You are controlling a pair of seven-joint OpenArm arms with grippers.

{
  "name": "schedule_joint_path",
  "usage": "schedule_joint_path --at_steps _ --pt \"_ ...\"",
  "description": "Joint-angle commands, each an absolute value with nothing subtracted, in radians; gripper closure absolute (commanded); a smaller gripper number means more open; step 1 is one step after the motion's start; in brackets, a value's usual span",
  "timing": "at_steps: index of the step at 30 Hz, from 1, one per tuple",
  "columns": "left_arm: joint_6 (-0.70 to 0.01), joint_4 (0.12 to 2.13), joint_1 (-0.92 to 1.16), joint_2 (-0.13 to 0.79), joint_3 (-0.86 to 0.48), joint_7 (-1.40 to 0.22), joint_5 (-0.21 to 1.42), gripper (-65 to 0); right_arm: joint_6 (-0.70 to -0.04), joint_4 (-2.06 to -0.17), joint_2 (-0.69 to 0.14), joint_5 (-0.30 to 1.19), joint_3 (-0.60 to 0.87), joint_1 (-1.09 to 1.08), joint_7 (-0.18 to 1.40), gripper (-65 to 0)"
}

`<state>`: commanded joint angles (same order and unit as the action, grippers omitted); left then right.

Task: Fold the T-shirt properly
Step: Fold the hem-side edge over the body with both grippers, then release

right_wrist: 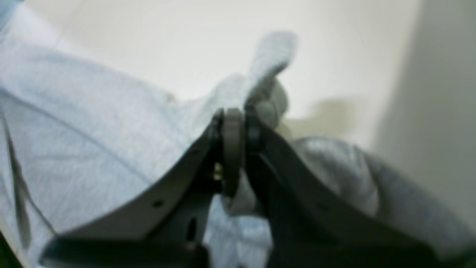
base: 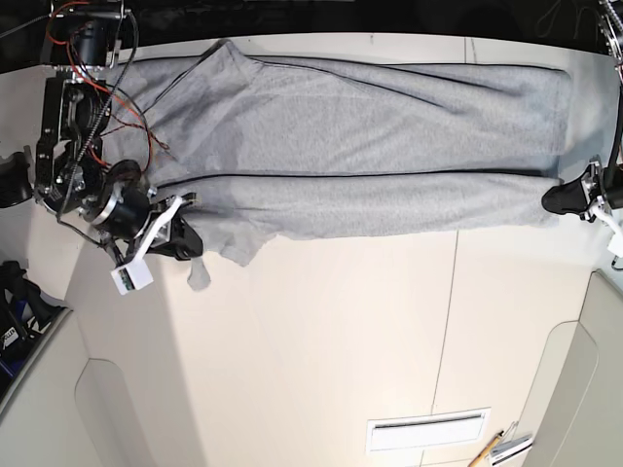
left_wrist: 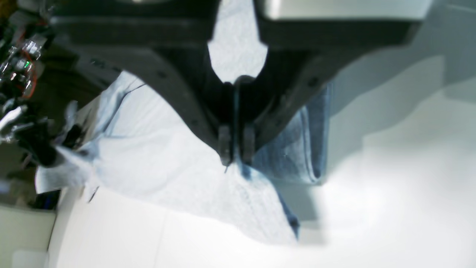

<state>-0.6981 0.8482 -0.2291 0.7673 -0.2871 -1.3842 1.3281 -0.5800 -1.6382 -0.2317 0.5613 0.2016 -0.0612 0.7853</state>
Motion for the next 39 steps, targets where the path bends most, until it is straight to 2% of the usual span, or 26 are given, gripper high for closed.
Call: schedule_joint_path --at_steps 6,11,18,27,30,31,32,34,35,36,39 --pt "-0.698 0.848 -0.229 0.768 -0.287 -1.396 1.332 0.0 -0.580 -1.877 -0.238 0.653 0.340 0.173 0.803 0.0" --pt "-0.698 0.899 -0.173 0.798 -0.287 -1.396 1.484 0.0 -0.581 -1.971 -0.237 0.662 0.381 0.296 0.809 0.0" --pt "-0.698 1.060 -0.015 0.843 -0.288 -1.396 1.484 0.0 -0.581 -1.972 -0.238 0.662 0.426 0.374 0.812 0.0" --pt "-0.698 1.078 0.070 0.853 -0.289 -1.396 1.484 0.0 -0.579 -1.912 -0.235 0.643 0.425 0.417 0.842 0.0" --pt "-0.698 1.078 0.070 0.854 -0.288 -1.396 1.484 -4.6 -0.579 -1.842 -0.235 0.647 0.425 0.427 0.840 0.0" --pt "-0.698 1.078 0.071 0.854 -0.288 -1.396 1.484 -8.3 -0.579 -1.821 -0.235 0.648 0.425 0.427 0.828 0.0" --pt "-0.698 1.078 0.076 0.854 -0.289 -1.396 1.484 -14.1 -0.579 -1.803 -0.235 0.648 0.425 0.427 0.815 -3.6" --pt "-0.698 1.078 0.087 0.854 -0.288 -1.396 1.484 -27.0 -0.579 -1.784 -0.235 0.666 0.425 0.427 0.804 -23.2" --pt "-0.698 1.078 0.087 0.854 -0.288 -1.396 1.484 -30.0 -0.580 -1.784 -0.235 0.685 0.425 0.427 0.805 -30.2" --pt "-0.698 1.078 0.086 0.854 -0.288 -1.396 1.484 -30.2 -0.580 -1.787 -0.235 0.706 0.426 0.426 0.805 -33.3" --pt "-0.698 1.079 0.086 0.870 -0.296 -1.396 1.484 -30.2 -0.580 -1.818 -0.235 0.741 0.426 0.419 0.812 -33.4"
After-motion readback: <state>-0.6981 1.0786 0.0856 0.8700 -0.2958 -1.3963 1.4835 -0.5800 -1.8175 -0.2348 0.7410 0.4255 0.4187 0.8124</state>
